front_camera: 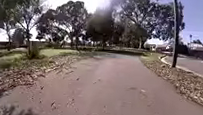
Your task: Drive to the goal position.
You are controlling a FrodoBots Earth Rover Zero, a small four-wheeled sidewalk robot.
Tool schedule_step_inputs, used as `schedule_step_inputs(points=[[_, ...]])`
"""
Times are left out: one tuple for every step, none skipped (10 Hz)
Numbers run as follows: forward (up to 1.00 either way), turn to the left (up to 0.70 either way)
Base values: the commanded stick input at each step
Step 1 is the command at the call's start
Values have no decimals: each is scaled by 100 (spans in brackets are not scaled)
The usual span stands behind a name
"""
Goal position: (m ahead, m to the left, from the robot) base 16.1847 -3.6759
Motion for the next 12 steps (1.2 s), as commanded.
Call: schedule_step_inputs(points=[[70, 0], [70, 0], [70, 0], [70, 0], [70, 0], [70, 0], [70, 0], [70, 0], [70, 0], [70, 0], [70, 0], [70, 0]])
